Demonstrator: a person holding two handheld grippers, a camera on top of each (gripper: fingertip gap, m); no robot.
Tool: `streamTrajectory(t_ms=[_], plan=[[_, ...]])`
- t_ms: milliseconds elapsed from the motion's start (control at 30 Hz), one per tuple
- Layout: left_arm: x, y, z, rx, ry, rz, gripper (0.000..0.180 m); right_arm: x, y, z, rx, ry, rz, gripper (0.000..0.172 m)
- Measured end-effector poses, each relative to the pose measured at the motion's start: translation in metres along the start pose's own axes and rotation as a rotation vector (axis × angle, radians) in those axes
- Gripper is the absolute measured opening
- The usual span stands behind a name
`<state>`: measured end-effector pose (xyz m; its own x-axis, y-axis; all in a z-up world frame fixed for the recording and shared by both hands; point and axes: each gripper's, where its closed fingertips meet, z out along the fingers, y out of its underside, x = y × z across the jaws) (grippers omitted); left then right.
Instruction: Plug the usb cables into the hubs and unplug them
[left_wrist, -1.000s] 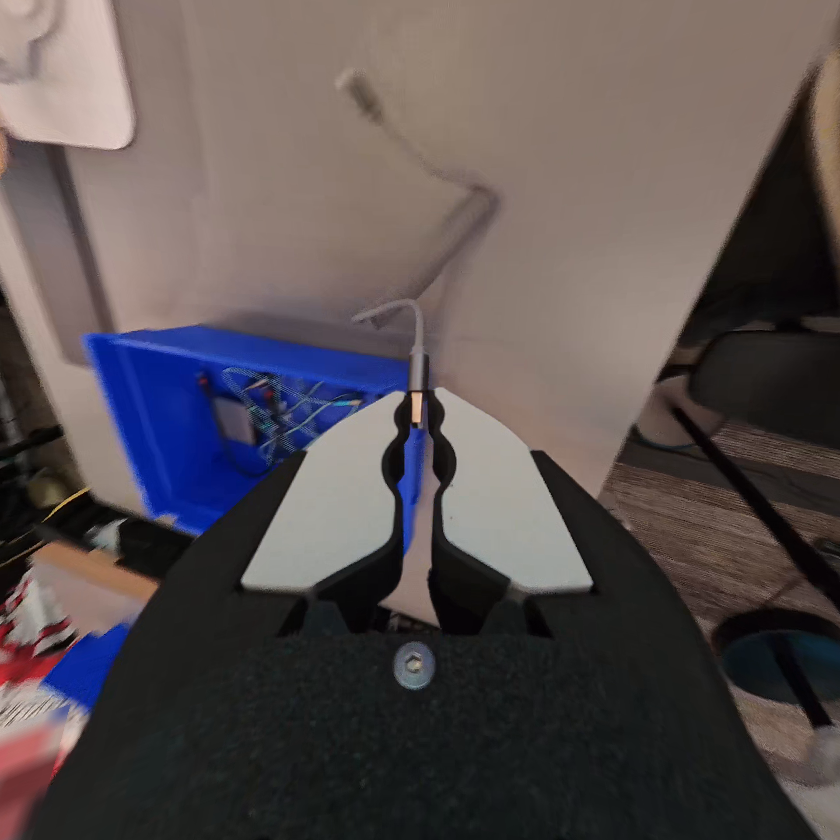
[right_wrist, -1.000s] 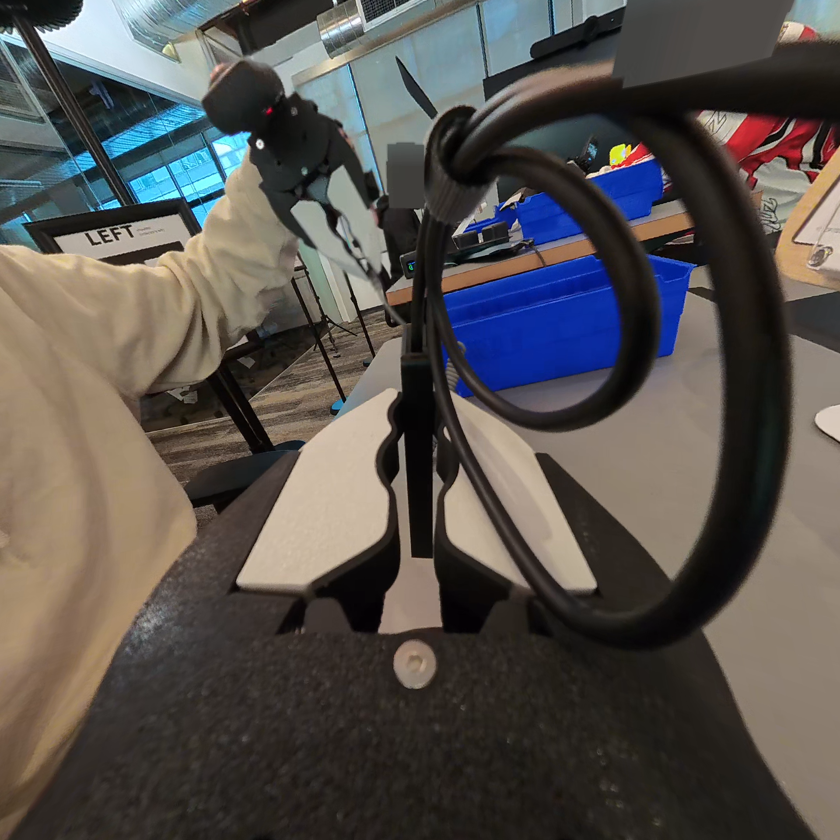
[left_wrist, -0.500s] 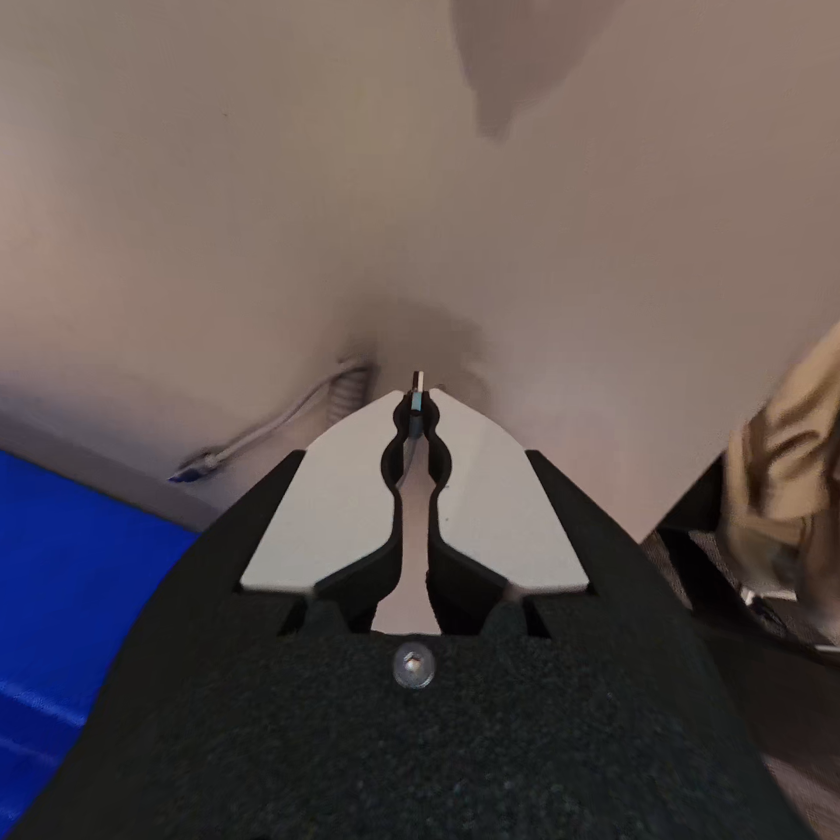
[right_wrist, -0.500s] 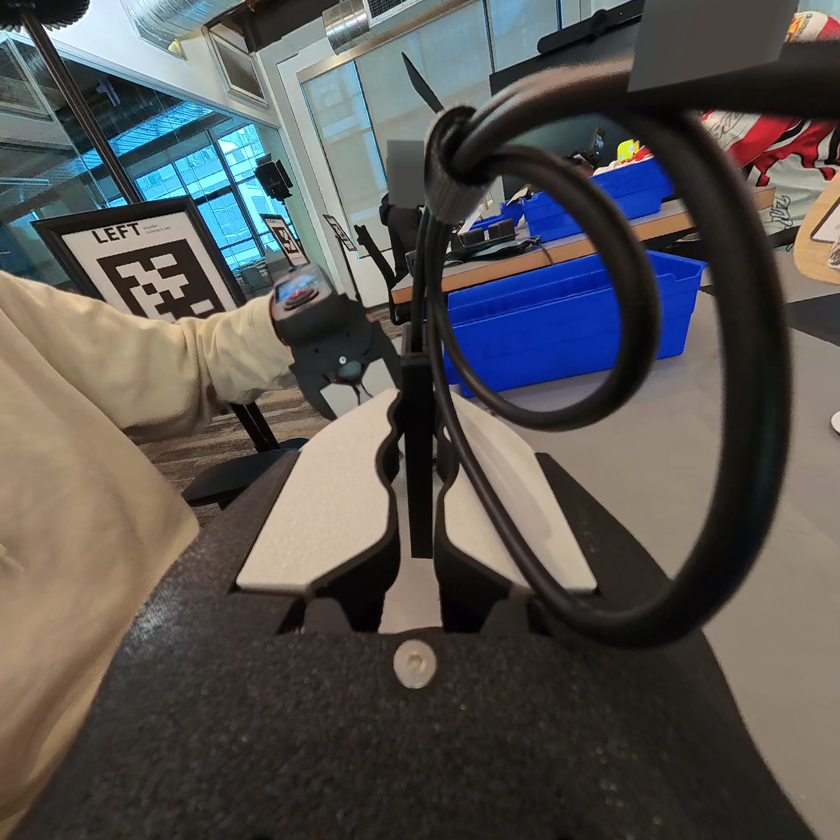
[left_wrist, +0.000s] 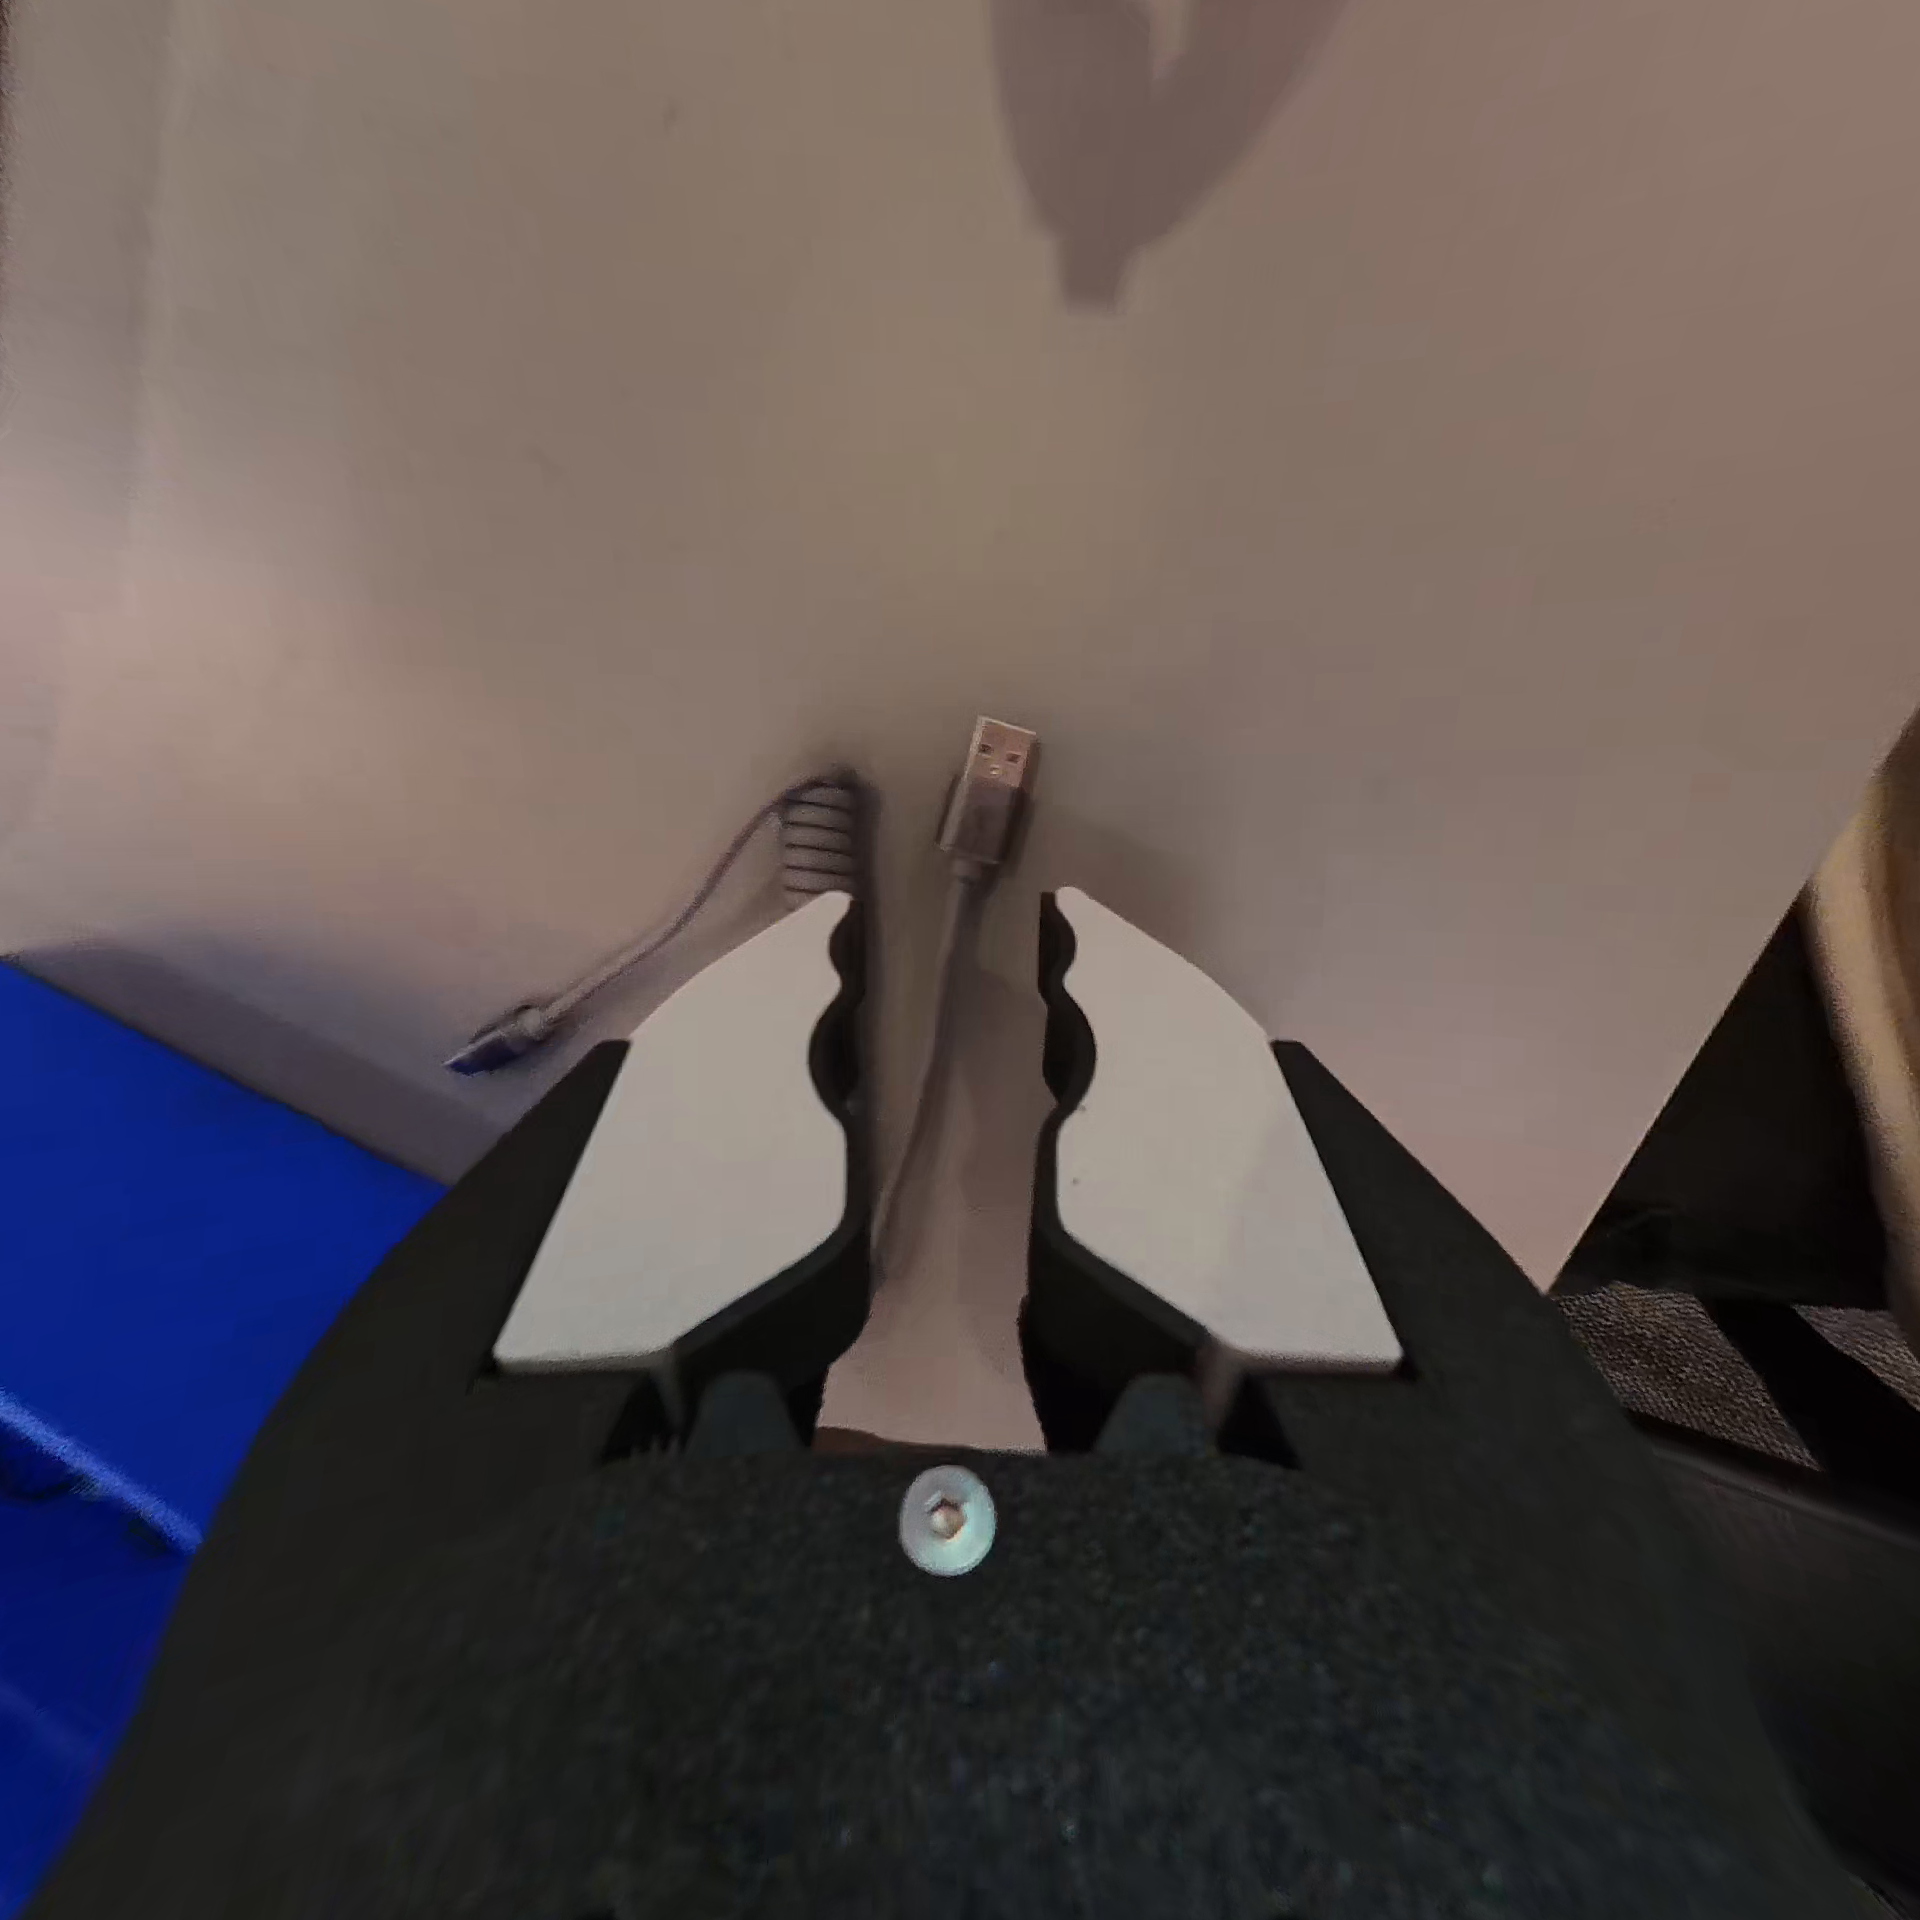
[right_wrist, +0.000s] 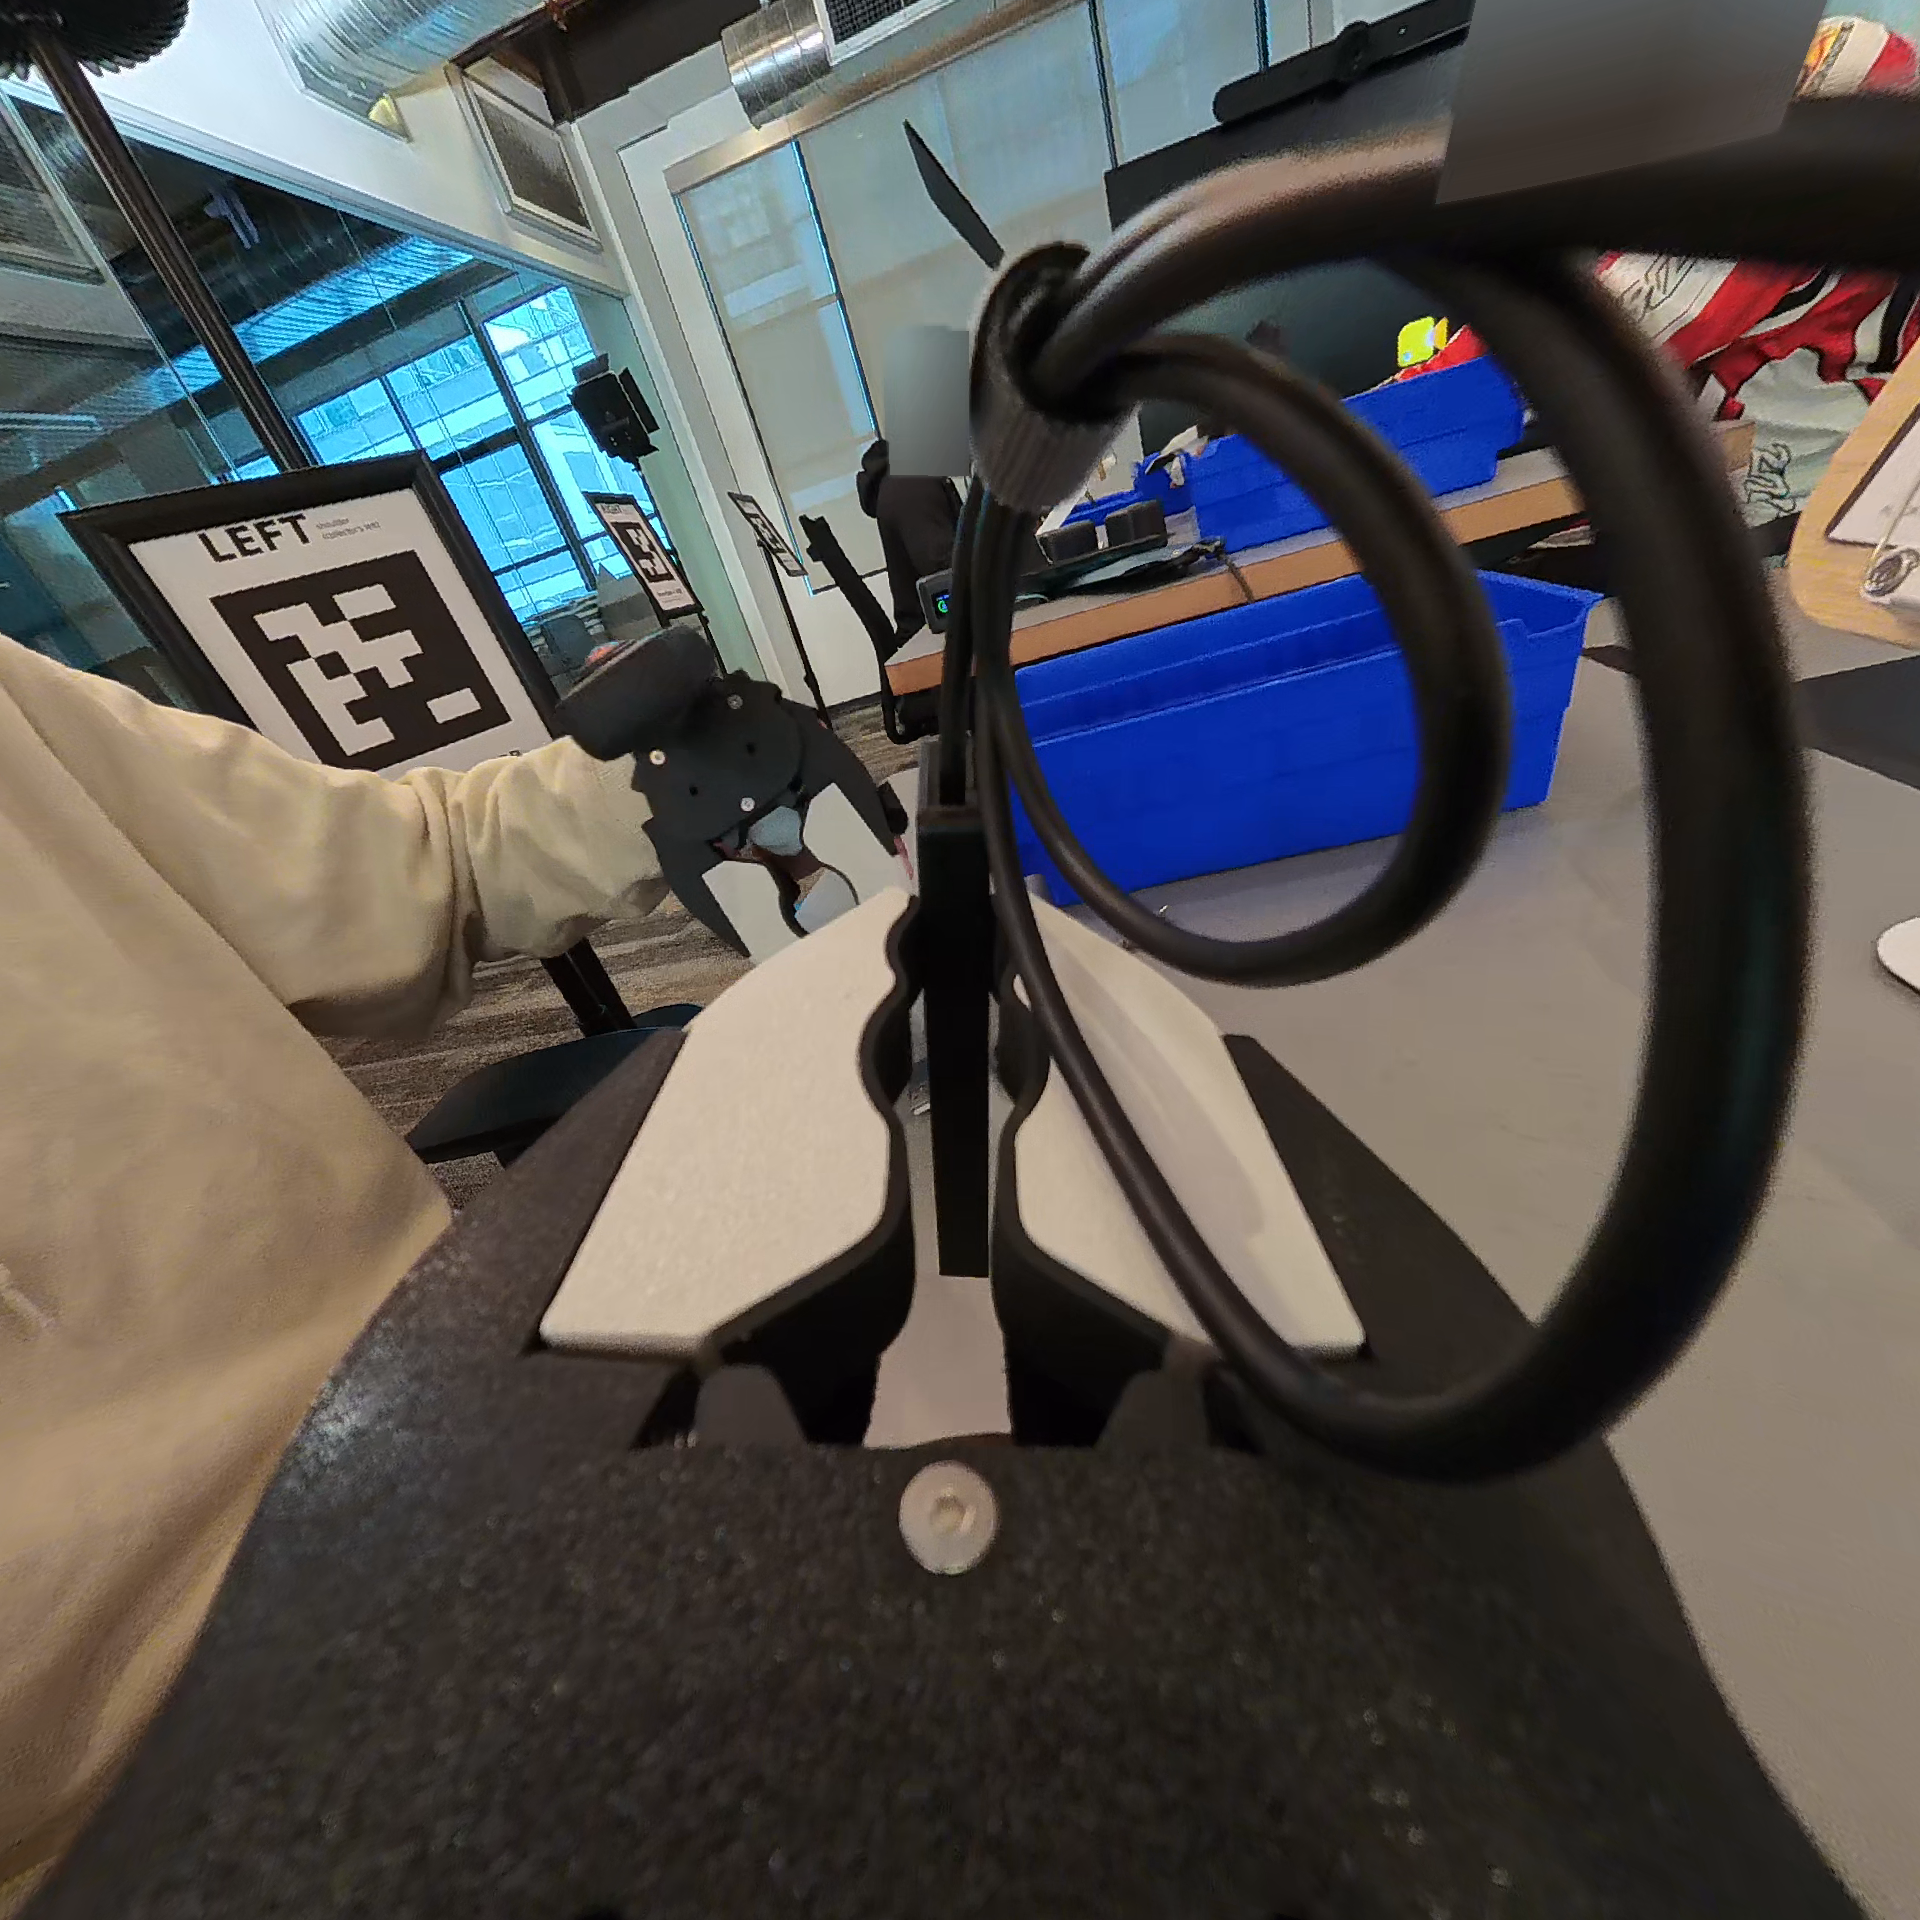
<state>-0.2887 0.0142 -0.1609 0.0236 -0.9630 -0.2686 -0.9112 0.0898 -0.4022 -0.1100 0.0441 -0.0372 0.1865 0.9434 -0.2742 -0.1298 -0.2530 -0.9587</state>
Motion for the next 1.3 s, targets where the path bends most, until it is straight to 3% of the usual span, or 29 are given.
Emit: streamTrajectory(t_ms=[200,333,467,600,800,1000,1300], plan=[[-0.003,0.020,0.024,-0.046,-0.035,0.126,0.031,0.001,0.004,0.002,-0.017,-0.002,0.003,0.011],[-0.007,0.018,0.030,-0.039,0.003,0.136,0.029,0.002,0.006,0.001,-0.020,-0.002,0.009,0.011],[-0.002,0.012,0.036,0.002,0.073,0.158,0.004,0.002,0.005,0.000,-0.020,-0.001,0.008,0.011],[0.002,0.008,0.037,0.026,0.149,0.073,0.003,0.004,0.006,-0.001,-0.020,0.008,0.008,0.011],[-0.030,-0.025,0.011,0.145,-0.064,0.045,0.003,0.006,0.009,0.000,-0.025,-0.003,0.049,0.011],[-0.063,-0.065,-0.030,0.199,-0.368,0.238,0.003,0.002,0.003,-0.002,0.025,-0.057,0.114,0.011],[-0.072,-0.107,-0.024,0.176,-0.575,0.453,0.003,0.003,0.008,0.000,0.021,-0.087,0.188,0.011]])
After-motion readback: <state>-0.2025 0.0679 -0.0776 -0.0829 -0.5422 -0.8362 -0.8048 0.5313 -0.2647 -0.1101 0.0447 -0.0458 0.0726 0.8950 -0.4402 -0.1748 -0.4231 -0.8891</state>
